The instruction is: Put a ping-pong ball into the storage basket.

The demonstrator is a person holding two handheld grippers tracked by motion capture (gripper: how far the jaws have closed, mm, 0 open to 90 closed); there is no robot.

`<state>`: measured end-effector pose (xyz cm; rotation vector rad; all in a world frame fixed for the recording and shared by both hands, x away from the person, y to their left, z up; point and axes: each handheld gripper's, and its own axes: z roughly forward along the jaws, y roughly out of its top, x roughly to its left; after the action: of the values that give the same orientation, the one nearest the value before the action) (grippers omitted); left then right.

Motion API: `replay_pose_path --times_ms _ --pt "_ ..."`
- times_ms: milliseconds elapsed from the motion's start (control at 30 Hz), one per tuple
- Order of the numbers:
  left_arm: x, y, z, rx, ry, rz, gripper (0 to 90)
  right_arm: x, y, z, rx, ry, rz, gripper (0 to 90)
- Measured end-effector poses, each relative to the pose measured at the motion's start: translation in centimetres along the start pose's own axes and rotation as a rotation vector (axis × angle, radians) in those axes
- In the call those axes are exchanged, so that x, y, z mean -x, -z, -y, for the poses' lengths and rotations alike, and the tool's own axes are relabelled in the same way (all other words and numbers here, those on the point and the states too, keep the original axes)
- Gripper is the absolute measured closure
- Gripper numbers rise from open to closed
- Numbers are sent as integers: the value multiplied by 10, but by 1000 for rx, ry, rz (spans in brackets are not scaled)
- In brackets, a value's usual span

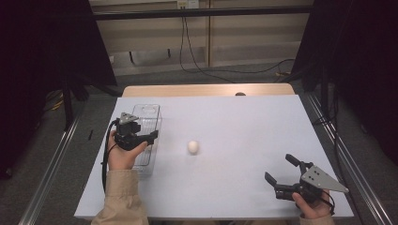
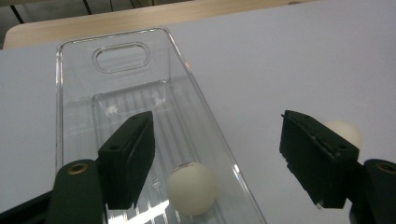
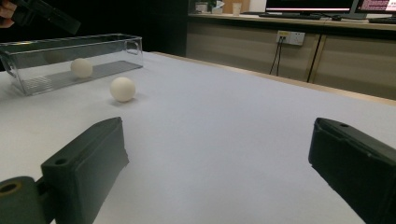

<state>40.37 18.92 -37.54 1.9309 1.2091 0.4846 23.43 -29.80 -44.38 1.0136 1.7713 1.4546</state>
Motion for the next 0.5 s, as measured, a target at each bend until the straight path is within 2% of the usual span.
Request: replay_pose_path --times_ms 500 --pt "19 -10 -3 -23 -37 63 211 0 0 0 0 -4 0 35"
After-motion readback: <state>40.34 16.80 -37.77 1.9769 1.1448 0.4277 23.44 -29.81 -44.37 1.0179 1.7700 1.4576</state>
